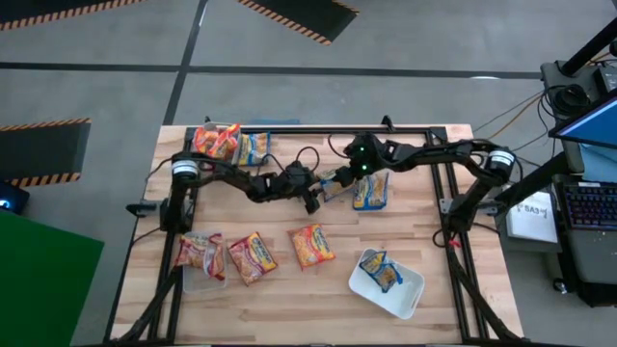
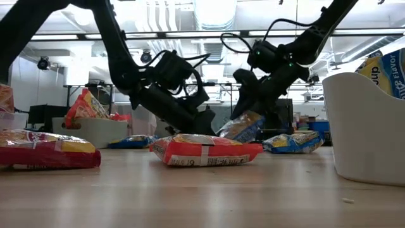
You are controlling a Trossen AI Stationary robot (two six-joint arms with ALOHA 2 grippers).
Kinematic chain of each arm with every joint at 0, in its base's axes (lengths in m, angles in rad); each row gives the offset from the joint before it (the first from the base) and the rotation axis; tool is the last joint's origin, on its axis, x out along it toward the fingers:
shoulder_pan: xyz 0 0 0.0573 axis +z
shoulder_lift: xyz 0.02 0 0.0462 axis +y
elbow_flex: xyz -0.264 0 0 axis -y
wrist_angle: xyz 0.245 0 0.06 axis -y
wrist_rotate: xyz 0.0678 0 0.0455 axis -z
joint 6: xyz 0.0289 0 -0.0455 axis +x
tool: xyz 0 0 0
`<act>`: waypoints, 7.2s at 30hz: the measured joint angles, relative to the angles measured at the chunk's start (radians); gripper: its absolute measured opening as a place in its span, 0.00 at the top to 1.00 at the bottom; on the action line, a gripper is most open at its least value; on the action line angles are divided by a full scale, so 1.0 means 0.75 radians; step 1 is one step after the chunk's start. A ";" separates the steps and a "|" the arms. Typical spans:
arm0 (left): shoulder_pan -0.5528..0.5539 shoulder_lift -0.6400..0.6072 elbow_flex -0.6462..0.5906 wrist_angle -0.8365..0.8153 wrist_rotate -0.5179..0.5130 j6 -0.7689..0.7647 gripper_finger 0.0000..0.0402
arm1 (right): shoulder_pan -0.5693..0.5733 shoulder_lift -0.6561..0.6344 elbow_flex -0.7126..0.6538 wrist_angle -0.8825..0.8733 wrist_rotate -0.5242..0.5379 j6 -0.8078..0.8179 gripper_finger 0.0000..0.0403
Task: Sort Maruchan noodles
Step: Put the blue noodle pack into the white bin, then put the orange noodle pack into the gray bin
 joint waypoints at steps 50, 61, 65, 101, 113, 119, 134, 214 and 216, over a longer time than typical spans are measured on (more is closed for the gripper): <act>-0.153 -1.192 -0.594 0.133 -0.036 -0.036 0.64 | 1.162 -0.379 0.712 -1.071 0.333 0.347 0.98; -0.272 -1.187 -0.549 0.145 -0.036 -0.036 0.64 | 1.583 -0.167 0.700 -1.111 0.608 0.793 0.98; -0.317 -1.186 -0.524 0.147 -0.036 -0.059 0.64 | 1.638 -0.134 0.700 -1.202 0.676 0.865 0.98; -0.385 -1.186 -0.430 0.144 -0.036 -0.036 0.64 | 1.621 0.186 0.697 -1.430 0.941 0.803 0.90; -0.387 -1.186 -0.434 0.112 -0.036 -0.035 0.64 | 1.617 0.052 0.697 -1.437 1.017 0.813 0.76; -0.387 -1.186 -0.434 0.104 -0.036 -0.020 0.64 | 1.599 -0.034 0.697 -1.437 1.166 0.779 0.76; -0.387 -1.186 -0.434 -0.090 -0.036 0.000 0.64 | 1.135 -0.084 0.675 -1.435 1.177 0.384 0.96; -0.683 -0.315 -0.290 -0.198 -0.341 -0.235 0.78 | 0.905 0.039 0.066 0.036 0.581 -0.527 0.93; -0.677 -0.315 -0.300 -0.198 -0.350 -0.234 0.78 | 0.905 0.039 0.065 0.033 0.581 -0.528 0.93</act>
